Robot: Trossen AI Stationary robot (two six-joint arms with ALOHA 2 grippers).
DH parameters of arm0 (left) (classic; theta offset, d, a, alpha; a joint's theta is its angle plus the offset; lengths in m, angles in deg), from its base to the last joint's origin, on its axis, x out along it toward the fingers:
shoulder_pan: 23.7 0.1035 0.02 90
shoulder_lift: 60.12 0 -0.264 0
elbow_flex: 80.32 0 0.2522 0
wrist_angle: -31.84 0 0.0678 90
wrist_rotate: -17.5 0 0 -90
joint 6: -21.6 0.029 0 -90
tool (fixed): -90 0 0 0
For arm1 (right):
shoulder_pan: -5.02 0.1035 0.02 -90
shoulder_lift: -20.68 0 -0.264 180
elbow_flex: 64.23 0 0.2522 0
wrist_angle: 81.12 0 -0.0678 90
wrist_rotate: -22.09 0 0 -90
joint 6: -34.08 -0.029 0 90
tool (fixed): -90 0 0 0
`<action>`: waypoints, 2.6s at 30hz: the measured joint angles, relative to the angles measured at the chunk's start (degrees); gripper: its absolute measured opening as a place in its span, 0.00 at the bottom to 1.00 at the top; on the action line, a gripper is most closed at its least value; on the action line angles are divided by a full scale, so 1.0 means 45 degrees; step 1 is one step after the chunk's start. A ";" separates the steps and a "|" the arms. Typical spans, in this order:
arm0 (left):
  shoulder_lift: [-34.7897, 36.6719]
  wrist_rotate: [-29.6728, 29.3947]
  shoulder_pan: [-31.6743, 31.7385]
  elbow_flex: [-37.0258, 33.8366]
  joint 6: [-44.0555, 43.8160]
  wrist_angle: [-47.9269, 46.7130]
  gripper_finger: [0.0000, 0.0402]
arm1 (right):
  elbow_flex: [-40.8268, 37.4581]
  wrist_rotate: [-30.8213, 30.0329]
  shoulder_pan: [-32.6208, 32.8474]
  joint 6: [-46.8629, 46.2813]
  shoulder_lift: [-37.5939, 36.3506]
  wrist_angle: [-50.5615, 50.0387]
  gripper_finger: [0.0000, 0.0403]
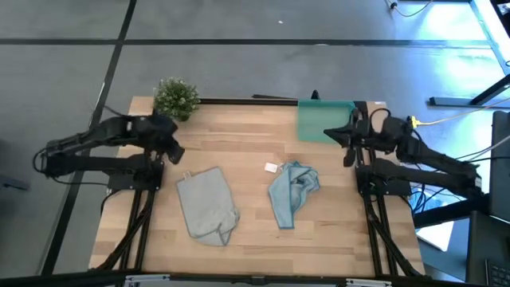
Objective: Roll microfiber towels into tight, uniform cylinder then place into a basket
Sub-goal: Roll the grey microfiber towel
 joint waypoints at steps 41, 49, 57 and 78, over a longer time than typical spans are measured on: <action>-0.3708 0.1619 -0.0944 -0.5285 -0.5368 0.3485 0.21 | 0.3504 0.4430 0.0010 0.1194 0.3362 -0.1826 0.01; -0.3708 0.0944 -0.0939 -0.5890 -0.4520 0.4149 0.20 | 0.3504 0.4425 0.0010 0.1192 0.3362 -0.1826 0.01; -0.3666 0.1173 -0.1264 -0.6463 -0.4443 0.5317 0.20 | 0.3504 0.4424 0.0010 0.1146 0.3362 -0.1822 0.01; -0.3693 0.1590 -0.2059 -0.6556 -0.3607 0.5571 0.00 | 0.3504 0.3977 0.0005 0.1040 0.3358 -0.1822 0.01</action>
